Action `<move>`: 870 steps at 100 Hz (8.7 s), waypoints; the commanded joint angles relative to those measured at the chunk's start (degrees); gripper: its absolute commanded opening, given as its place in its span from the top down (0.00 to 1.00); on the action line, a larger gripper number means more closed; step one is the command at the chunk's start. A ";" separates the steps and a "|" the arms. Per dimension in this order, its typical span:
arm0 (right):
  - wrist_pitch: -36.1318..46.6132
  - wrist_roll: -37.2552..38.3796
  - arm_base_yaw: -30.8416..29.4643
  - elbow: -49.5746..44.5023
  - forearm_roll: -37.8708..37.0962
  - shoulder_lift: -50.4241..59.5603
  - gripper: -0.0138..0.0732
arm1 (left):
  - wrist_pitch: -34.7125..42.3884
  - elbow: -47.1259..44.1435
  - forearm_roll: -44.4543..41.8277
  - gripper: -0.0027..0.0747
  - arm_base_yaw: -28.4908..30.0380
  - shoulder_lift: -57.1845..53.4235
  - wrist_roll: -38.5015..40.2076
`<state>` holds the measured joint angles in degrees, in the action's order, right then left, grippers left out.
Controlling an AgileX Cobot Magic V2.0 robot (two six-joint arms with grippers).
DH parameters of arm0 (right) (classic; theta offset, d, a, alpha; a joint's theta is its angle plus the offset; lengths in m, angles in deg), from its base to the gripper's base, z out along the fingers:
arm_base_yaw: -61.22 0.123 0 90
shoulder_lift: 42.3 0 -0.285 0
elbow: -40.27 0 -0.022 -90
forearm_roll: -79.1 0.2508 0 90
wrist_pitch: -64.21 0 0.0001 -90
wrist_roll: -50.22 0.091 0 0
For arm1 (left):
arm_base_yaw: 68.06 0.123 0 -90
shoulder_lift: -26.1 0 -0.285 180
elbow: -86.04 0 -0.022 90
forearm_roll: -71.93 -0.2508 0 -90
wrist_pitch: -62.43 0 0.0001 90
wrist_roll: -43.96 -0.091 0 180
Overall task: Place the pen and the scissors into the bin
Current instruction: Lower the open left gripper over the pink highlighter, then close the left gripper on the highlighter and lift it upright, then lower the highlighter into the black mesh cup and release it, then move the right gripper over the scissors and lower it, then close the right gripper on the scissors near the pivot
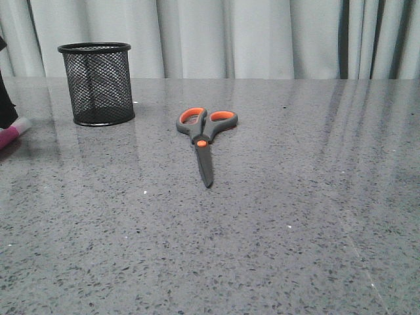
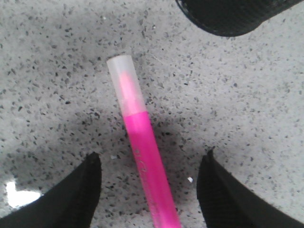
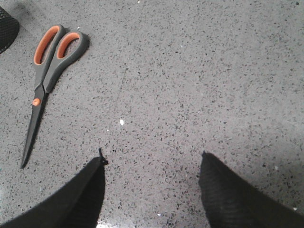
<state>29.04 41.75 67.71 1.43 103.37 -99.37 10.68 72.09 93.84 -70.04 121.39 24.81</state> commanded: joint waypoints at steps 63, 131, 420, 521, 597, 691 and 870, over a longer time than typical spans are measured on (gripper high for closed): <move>3.04 -0.79 -0.31 2.03 0.25 0.18 0.38 | 4.42 2.10 -3.66 0.44 -2.61 0.81 0.19; 2.92 -0.79 -0.31 2.03 0.25 0.18 0.38 | 4.92 2.10 -4.07 0.44 -2.71 0.81 0.19; 0.84 -0.91 -0.31 2.03 0.21 0.18 0.38 | 56.25 7.90 15.18 0.99 -18.98 2.84 -18.43; 0.63 -0.91 -0.31 2.03 0.21 0.18 0.38 | 50.52 7.90 14.86 0.73 -18.98 5.29 -18.43; 0.06 -1.81 -0.31 2.03 0.21 0.18 0.38 | 34.28 7.25 14.59 0.89 -11.31 -13.88 -18.43; -14.49 -9.32 11.13 19.62 7.20 -11.92 0.38 | 41.42 -21.77 14.59 0.99 -7.25 -50.59 -17.86; -33.68 27.79 29.13 68.95 -25.46 -63.61 0.38 | 41.01 -21.77 14.59 0.99 -7.25 -51.30 -17.86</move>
<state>-4.62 68.82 96.82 68.36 79.10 -165.13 48.17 48.77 107.33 -77.51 70.18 6.37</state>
